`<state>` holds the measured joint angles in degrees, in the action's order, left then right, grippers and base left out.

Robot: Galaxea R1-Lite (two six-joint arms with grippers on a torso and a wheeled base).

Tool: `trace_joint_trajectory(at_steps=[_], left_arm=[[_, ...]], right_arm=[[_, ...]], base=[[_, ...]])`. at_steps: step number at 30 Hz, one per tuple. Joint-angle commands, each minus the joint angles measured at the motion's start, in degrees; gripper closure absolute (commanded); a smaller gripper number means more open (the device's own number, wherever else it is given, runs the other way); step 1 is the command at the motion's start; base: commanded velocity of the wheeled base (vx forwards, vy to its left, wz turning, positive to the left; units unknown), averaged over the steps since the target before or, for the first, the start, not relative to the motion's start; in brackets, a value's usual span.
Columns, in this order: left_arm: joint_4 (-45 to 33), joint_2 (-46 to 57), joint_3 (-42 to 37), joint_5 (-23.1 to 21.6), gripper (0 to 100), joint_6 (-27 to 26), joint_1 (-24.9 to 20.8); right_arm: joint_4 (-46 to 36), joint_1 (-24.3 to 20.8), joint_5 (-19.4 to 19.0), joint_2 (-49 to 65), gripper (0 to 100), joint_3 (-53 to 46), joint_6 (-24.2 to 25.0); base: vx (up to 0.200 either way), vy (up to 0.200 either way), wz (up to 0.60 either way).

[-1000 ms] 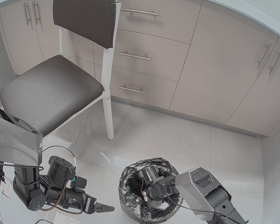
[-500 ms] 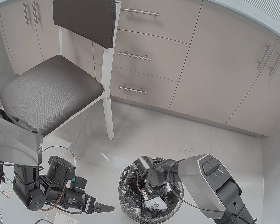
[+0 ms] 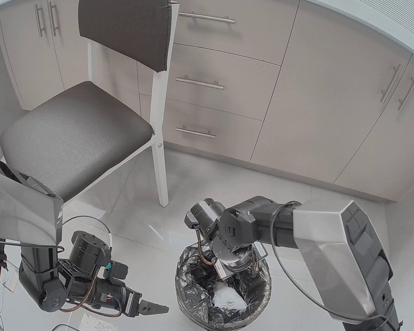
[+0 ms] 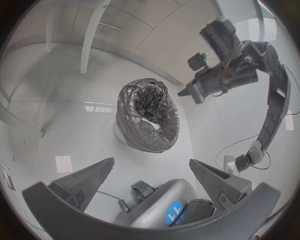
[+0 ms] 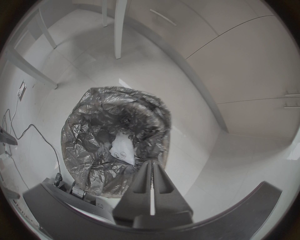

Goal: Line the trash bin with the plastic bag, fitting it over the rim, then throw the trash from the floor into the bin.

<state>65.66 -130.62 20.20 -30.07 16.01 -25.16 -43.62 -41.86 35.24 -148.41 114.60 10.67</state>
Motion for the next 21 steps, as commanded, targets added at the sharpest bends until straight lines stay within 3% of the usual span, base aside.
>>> trace_joint_trajectory(at_steps=[1,10,15,21], left_arm=[[0.52,-0.51,-0.69,0.02,0,-1.86,-0.06],[12.39,-5.34,-4.47,2.74,0,-2.47,-0.24],[19.51,-8.16,-7.19,2.92,0,-2.47,-0.94],[22.23,-9.12,-8.95,4.59,0,-2.56,-1.82]], right_arm=[[-3.40,-2.08,3.87,7.08,100,-0.01,2.25],[-18.96,-6.39,8.70,21.76,100,-0.01,5.33],[-30.12,-9.11,14.24,34.24,100,-0.01,5.86],[-41.02,-7.18,14.68,46.72,100,-0.01,5.68]], base=[[0.000,0.000,0.00],[0.000,0.000,0.00],[0.000,0.000,0.00],[0.000,0.000,0.00]])
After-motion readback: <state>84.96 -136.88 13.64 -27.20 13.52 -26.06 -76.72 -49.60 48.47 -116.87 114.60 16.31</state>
